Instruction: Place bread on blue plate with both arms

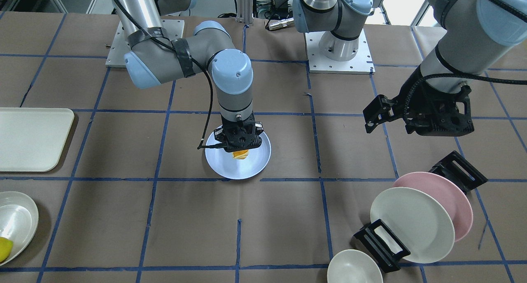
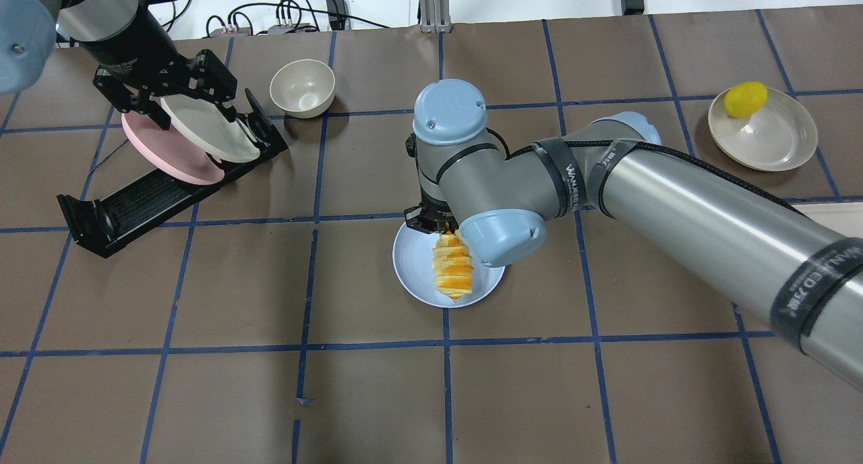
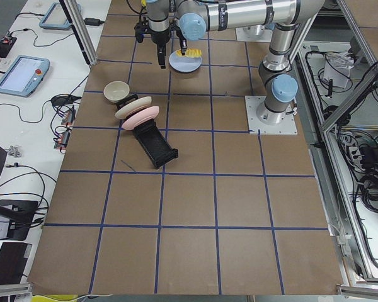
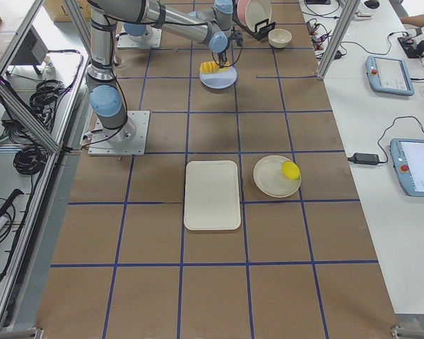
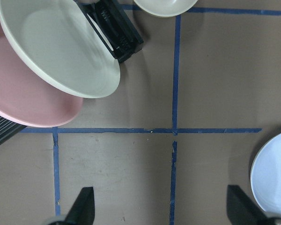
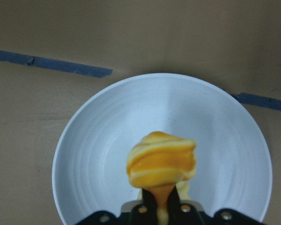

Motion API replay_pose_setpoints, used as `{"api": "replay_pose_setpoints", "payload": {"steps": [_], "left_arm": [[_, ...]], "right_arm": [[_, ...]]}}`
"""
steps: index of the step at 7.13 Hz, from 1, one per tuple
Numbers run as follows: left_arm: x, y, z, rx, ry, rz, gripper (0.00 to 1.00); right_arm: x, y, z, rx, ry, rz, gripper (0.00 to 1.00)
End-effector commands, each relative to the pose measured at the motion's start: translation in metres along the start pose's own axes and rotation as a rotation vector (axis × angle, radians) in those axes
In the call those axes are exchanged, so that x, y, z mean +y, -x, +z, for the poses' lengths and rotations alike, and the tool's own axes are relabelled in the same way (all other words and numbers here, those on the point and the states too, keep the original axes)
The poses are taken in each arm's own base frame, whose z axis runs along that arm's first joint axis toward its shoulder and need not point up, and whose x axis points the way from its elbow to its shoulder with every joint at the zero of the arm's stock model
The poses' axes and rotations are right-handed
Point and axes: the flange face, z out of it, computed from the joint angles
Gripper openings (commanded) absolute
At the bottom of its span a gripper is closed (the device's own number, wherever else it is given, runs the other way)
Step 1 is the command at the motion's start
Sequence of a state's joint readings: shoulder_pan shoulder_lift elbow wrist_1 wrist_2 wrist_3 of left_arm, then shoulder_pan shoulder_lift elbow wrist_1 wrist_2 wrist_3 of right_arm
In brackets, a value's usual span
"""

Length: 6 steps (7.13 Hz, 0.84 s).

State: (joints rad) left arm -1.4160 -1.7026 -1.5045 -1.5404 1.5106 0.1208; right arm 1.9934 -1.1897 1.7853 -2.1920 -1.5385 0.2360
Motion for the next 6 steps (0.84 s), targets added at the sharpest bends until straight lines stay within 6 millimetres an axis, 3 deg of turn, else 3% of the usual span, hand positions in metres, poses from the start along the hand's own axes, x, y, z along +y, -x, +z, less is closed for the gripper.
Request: {"api": "replay_pose_setpoints", "payload": {"steps": [1,2,4,5,6], "left_arm": [[0.001,0.0,0.002,0.002,0.015,-0.004,1.0],[-0.001,0.0,0.005,0.002,0.02,-0.004,1.0],[-0.001,0.001,0.005,0.002,0.02,0.001,1.0],[-0.001,0.001,0.005,0.002,0.02,0.001,1.0],[-0.001,0.001,0.005,0.002,0.02,0.002,1.0]], "right_arm": [[0.005,0.001,0.013,0.007,0.01,-0.017,0.65],[0.012,-0.001,0.022,0.016,0.029,-0.016,0.99],[0.014,-0.002,0.022,0.005,0.032,0.002,1.0],[0.003,-0.008,0.007,-0.006,-0.009,0.011,1.0],[-0.01,-0.015,-0.02,-0.013,-0.065,0.013,1.0]]}}
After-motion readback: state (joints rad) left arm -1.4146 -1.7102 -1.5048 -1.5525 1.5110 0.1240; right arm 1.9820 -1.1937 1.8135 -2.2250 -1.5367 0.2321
